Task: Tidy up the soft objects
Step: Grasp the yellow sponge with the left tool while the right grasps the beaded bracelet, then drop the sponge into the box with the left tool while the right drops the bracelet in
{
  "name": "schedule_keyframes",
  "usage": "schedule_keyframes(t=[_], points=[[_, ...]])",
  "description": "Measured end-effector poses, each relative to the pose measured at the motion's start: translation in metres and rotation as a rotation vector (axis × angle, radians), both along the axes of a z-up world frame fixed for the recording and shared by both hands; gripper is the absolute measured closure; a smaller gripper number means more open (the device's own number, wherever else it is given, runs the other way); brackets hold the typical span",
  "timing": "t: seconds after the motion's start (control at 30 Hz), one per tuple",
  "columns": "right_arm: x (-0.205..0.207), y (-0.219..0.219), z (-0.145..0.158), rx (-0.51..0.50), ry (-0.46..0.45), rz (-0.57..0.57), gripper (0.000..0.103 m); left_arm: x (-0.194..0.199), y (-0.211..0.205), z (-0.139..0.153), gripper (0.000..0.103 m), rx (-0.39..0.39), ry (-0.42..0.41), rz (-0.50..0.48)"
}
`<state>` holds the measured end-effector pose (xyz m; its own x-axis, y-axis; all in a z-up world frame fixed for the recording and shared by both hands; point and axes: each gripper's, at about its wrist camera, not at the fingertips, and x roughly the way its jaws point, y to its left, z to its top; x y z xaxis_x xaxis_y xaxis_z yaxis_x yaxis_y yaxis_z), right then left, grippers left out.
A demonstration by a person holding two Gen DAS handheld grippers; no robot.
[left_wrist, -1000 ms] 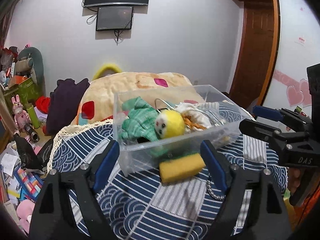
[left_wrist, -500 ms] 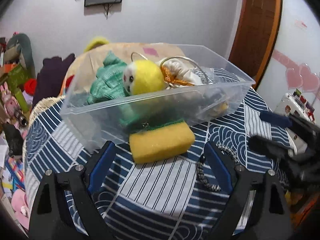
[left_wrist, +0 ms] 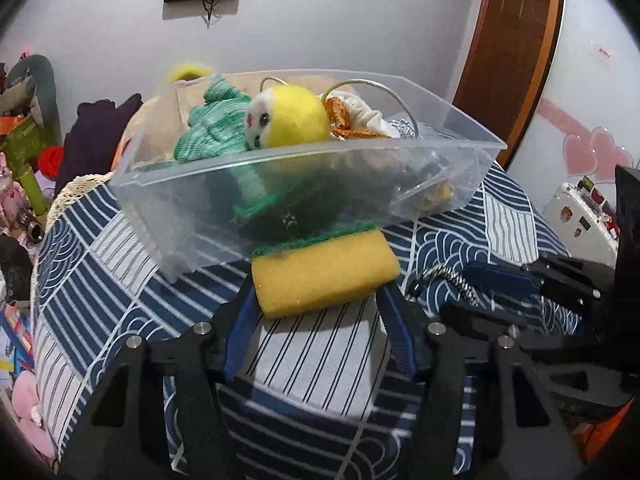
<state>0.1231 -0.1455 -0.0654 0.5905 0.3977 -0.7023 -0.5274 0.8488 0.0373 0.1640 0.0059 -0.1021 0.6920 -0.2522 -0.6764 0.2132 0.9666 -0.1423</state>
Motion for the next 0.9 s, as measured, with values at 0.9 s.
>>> schedule_keyframes(t=[0.9], points=[[0.009, -0.017, 0.065, 0.075, -0.177, -0.07, 0.095, -0.005, 0.052, 0.068, 0.045, -0.044, -0.216, 0.144]])
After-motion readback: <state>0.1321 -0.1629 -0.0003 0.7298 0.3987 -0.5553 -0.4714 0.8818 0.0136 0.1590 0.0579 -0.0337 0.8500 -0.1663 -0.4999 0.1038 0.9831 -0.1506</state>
